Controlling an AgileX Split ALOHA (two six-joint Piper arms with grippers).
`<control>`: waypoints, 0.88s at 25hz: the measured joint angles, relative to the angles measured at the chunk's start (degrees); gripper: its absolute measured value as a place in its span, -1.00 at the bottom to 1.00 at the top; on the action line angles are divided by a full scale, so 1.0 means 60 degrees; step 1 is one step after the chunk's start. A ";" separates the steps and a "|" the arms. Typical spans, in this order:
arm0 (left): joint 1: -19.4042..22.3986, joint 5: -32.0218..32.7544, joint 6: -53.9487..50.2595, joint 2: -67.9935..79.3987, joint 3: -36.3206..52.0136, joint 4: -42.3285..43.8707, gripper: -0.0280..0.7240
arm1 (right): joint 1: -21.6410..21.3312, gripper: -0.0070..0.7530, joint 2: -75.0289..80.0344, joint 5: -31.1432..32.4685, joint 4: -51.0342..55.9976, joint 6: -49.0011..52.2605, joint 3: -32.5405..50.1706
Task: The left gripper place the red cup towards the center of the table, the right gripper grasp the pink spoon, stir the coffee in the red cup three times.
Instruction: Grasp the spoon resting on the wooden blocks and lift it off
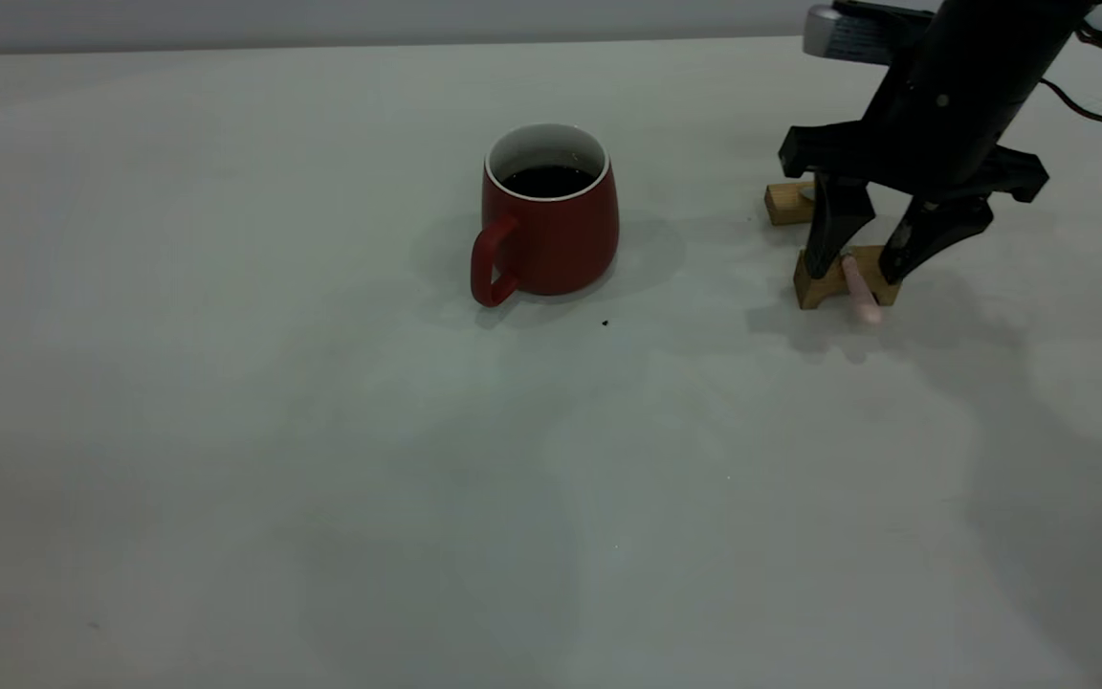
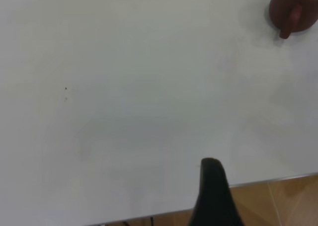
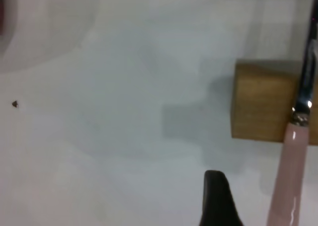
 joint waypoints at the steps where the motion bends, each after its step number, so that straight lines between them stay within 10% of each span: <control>1: 0.0000 0.0000 0.0000 0.0000 0.0000 0.0000 0.63 | 0.0000 0.42 0.0000 -0.0040 -0.0025 -0.0009 0.0000; 22: 0.0000 0.0000 0.0000 0.0000 0.0000 0.0000 0.63 | -0.0010 0.42 0.0591 -0.0064 -0.0502 0.0598 0.0000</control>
